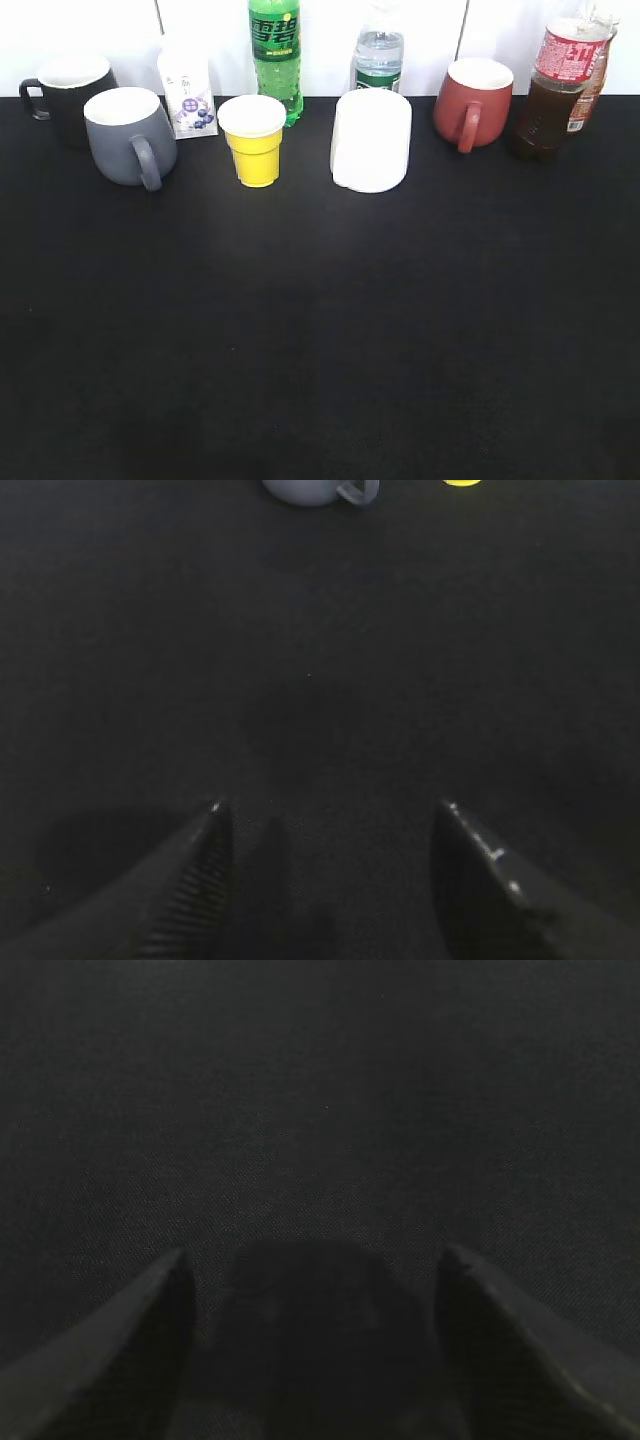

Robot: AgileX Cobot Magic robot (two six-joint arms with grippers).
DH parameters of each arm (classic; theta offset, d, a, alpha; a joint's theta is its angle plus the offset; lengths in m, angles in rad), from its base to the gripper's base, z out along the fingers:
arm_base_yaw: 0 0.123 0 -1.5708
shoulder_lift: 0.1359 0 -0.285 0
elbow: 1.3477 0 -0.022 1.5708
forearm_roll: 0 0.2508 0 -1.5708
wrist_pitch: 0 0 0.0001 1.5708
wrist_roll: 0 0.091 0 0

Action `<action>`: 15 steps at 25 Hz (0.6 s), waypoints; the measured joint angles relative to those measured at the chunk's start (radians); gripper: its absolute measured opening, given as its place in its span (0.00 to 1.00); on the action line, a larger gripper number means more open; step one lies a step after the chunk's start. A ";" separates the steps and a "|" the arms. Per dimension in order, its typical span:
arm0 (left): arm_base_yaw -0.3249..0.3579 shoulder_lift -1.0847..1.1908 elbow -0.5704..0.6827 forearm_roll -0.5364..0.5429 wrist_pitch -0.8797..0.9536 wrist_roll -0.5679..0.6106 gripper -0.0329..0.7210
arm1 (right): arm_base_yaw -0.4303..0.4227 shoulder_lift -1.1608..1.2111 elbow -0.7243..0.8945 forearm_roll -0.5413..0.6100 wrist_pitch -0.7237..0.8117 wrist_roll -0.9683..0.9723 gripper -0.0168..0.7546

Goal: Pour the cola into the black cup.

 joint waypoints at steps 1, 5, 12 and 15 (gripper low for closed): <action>0.000 -0.003 0.000 0.000 0.000 0.000 0.67 | 0.000 0.000 0.000 0.000 0.000 0.000 0.76; 0.167 -0.072 0.000 0.000 -0.004 0.000 0.67 | -0.091 -0.061 0.000 0.003 0.001 0.000 0.76; 0.312 -0.177 0.001 0.001 -0.006 0.000 0.61 | -0.130 -0.144 0.002 0.013 0.004 0.000 0.76; 0.312 -0.177 0.001 0.001 -0.006 0.000 0.60 | -0.130 -0.144 0.002 0.014 0.004 0.000 0.76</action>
